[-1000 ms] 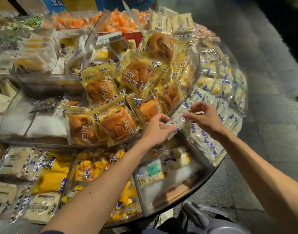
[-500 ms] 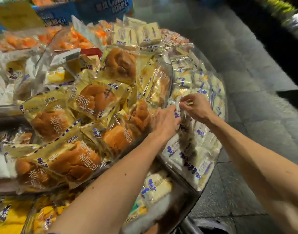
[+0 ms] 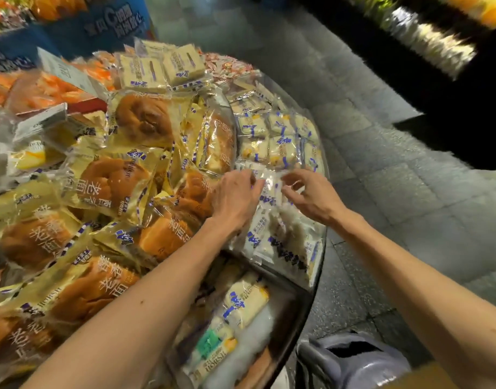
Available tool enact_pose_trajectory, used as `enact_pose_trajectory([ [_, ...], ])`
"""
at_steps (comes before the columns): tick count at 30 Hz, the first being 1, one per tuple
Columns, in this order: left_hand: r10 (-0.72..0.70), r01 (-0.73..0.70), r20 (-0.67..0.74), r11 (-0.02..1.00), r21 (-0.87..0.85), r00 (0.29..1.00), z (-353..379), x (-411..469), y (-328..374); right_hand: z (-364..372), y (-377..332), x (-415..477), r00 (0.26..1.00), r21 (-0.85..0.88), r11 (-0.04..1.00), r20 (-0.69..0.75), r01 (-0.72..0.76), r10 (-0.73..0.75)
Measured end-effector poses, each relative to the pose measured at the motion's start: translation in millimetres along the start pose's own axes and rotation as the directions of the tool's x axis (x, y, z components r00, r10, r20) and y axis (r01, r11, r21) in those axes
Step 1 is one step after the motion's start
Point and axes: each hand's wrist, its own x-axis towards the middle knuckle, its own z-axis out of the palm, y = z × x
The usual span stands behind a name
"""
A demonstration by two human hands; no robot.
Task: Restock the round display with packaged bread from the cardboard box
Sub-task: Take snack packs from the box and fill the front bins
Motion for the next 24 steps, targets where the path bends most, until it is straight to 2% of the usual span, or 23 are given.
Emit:
enact_pose_trajectory([
  [3, 0.177, -0.168, 0.035, 0.969, -0.178, 0.984, -9, -20, 40, -19, 17, -84, 0.973, 0.059, 0.99, -0.187, -0.126, 0.134],
  [6, 0.412, -0.355, 0.126, 0.877, -0.324, 0.902, 13, -66, 104, -32, 41, -200, 0.853, 0.136, 0.939, -0.394, -0.315, 0.343],
  [9, 0.625, -0.494, 0.259, 0.758, -0.425, 0.736, 61, -147, 164, -23, 72, -334, 0.644, 0.229, 0.81, -0.507, -0.54, 0.573],
  [12, 0.71, -0.523, 0.445, 0.704, -0.481, 0.546, 117, -241, 212, 3, 111, -458, 0.383, 0.362, 0.564, -0.462, -0.742, 0.8],
  [14, 0.72, -0.528, 0.551, 0.69, -0.495, 0.422, 159, -299, 235, 23, 137, -525, 0.223, 0.428, 0.394, -0.396, -0.813, 0.891],
  [17, 0.661, -0.525, 0.696, 0.712, -0.466, 0.28, 229, -367, 258, 50, 185, -604, 0.059, 0.492, 0.187, -0.263, -0.85, 0.963],
  [21, 0.499, -0.515, 0.858, 0.771, -0.374, 0.124, 329, -424, 280, 70, 249, -679, -0.114, 0.526, -0.039, -0.109, -0.85, 0.987],
  [24, 0.391, -0.543, 0.918, 0.786, -0.296, 0.066, 401, -454, 293, 76, 292, -726, -0.199, 0.487, -0.146, -0.058, -0.861, 0.978],
])
